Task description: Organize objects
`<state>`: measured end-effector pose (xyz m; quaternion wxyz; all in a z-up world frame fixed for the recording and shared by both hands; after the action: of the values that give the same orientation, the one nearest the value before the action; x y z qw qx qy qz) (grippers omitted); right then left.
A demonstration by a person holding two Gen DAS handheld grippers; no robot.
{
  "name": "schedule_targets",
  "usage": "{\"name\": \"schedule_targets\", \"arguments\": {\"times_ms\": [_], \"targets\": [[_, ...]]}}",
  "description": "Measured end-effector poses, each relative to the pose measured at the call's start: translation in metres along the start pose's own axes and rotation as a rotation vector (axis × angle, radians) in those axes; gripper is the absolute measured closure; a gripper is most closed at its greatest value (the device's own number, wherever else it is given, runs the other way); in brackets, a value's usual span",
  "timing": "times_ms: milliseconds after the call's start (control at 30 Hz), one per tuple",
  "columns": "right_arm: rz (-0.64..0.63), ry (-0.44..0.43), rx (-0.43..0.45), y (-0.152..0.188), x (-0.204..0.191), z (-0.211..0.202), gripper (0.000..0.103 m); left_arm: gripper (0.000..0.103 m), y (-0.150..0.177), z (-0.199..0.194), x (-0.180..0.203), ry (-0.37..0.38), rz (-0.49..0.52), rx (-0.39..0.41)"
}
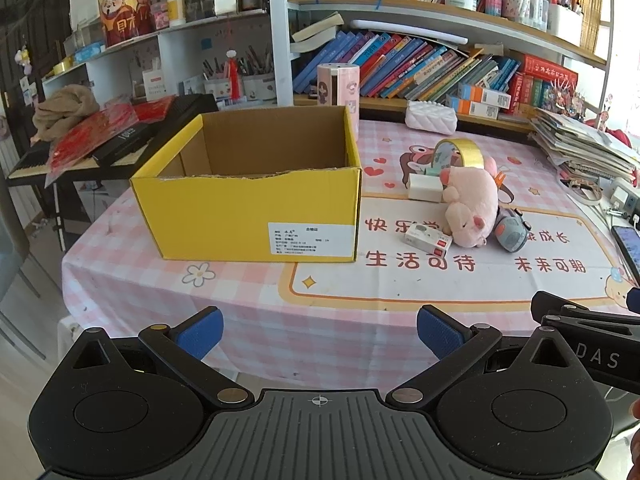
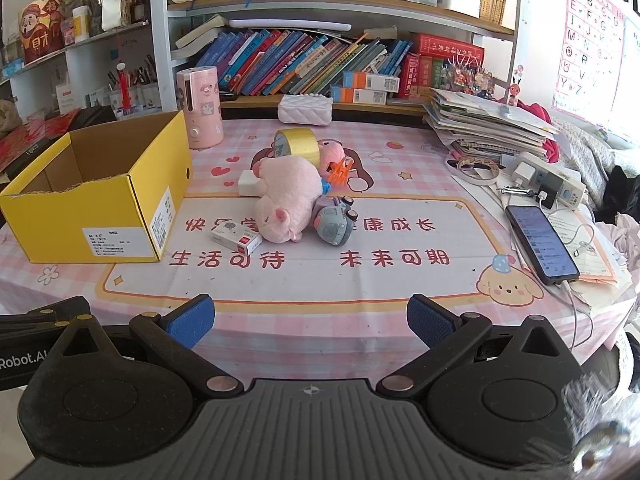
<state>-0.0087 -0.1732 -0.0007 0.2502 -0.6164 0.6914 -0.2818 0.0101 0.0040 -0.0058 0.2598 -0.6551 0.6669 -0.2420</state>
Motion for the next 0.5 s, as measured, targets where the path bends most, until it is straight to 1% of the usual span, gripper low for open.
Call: {"name": "schedule_targets", "arguments": {"times_ms": [500], "targets": [[-0.002, -0.001, 0.001, 0.0003, -0.0013, -0.0001, 0.0, 0.0, 0.0008, -0.0011, -0.0045, 0.005, -0.004, 0.003]]}}
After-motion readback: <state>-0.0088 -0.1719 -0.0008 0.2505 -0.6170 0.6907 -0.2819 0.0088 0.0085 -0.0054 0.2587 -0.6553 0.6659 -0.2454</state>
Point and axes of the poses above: each gripper's, at about its wrist camera, not at the fingertips, and z roughly the way its jaws point, x to its right, y to its underside, the point moved 1 cm from there along z, roughly the way its jaws point, and after that the axes turned 7 degrees about -x, right-handed, at the moved point
